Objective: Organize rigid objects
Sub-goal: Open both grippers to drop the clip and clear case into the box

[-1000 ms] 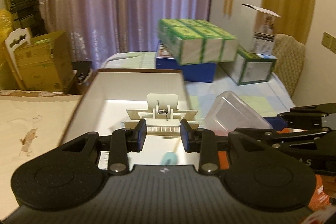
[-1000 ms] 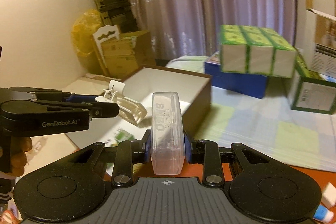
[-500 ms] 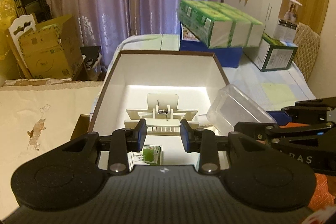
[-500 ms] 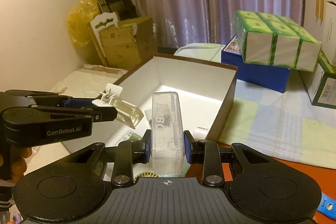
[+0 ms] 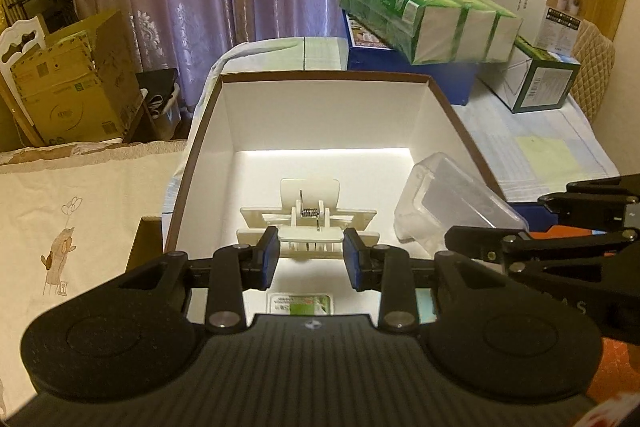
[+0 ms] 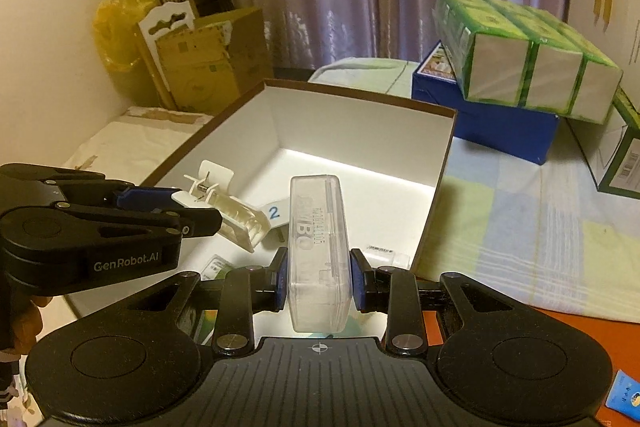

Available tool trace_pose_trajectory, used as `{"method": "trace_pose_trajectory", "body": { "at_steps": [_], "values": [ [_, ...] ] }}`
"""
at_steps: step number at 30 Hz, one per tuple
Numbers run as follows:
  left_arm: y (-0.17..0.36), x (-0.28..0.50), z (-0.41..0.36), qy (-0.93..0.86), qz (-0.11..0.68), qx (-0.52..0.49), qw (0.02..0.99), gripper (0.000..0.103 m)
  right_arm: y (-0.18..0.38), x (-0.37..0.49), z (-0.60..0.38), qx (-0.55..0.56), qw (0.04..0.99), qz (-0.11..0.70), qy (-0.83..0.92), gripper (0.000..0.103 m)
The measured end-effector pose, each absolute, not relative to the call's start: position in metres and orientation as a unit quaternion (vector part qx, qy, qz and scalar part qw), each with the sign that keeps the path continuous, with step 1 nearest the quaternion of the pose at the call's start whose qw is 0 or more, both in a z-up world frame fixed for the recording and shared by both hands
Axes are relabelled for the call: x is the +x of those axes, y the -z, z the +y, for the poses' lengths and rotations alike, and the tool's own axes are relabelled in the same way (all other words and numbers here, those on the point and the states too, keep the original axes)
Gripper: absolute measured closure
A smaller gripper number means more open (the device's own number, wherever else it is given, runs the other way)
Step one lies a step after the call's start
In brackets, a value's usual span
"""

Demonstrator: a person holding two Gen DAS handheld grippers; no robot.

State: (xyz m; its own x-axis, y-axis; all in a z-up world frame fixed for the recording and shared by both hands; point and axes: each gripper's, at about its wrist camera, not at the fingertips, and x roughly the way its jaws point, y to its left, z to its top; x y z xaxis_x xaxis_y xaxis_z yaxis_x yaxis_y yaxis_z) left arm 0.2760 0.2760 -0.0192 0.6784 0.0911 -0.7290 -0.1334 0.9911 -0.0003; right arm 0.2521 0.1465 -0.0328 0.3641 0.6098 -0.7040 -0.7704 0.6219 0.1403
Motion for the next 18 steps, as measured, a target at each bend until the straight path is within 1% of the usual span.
{"method": "trace_pose_trajectory", "body": {
  "at_steps": [3,4,5,6,16,18],
  "values": [
    [0.023,0.287,0.283,-0.058,0.403,-0.034,0.913,0.072,0.036,0.257,0.152,-0.106,0.821,0.378,-0.415,0.076],
    [0.025,0.290,0.286,-0.056,0.407,-0.036,0.911,0.071,0.036,0.259,0.153,-0.105,0.821,0.380,-0.413,0.076],
    [0.025,0.292,0.287,-0.055,0.408,-0.035,0.910,0.065,0.037,0.260,0.155,-0.104,0.820,0.381,-0.413,0.076],
    [0.025,0.293,0.288,-0.057,0.407,-0.032,0.911,0.063,0.037,0.262,0.156,-0.104,0.820,0.383,-0.412,0.076],
    [0.023,0.297,0.297,-0.056,0.411,-0.038,0.909,0.062,0.042,0.270,0.170,-0.095,0.825,0.390,-0.398,0.075],
    [0.022,0.296,0.299,-0.057,0.411,-0.039,0.909,0.061,0.042,0.270,0.171,-0.087,0.830,0.385,-0.394,0.075]
  ]
}}
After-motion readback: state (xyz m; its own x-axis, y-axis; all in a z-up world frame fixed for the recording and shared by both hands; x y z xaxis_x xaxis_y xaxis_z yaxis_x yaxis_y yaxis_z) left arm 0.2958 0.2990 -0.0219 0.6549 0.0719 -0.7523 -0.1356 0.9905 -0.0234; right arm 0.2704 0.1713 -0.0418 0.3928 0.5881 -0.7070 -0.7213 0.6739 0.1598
